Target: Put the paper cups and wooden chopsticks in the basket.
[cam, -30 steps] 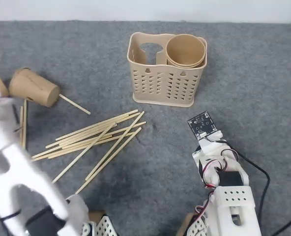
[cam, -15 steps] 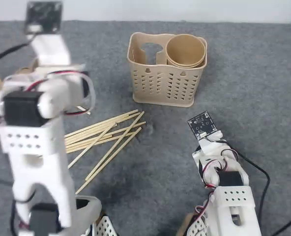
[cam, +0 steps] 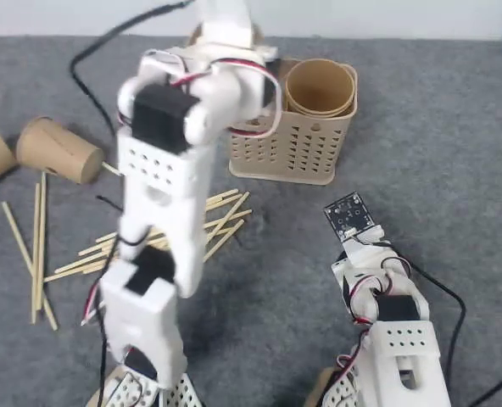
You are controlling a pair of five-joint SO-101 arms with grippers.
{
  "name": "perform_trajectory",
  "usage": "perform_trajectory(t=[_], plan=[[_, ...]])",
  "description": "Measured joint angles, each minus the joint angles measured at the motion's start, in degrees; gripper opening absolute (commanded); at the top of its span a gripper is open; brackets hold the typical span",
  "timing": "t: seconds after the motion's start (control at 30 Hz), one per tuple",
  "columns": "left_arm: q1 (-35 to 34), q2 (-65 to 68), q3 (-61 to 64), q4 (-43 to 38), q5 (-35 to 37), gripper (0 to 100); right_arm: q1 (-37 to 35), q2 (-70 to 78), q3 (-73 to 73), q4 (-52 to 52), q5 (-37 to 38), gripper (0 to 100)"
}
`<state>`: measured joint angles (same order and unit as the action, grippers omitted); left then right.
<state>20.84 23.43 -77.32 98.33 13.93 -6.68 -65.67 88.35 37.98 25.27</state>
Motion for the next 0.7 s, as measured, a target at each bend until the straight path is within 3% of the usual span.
perform_trajectory(t=[0.17, 0.7], plan=[[4.5, 4.4, -7.5, -2.5, -0.9, 1, 0.0, 0.0, 0.0, -0.5, 0.0, 0.7], [7.5, 14.5, -4.7, -9.6, -11.9, 1, 0.0, 0.0, 0.0, -0.5, 0.0, 0.7]])
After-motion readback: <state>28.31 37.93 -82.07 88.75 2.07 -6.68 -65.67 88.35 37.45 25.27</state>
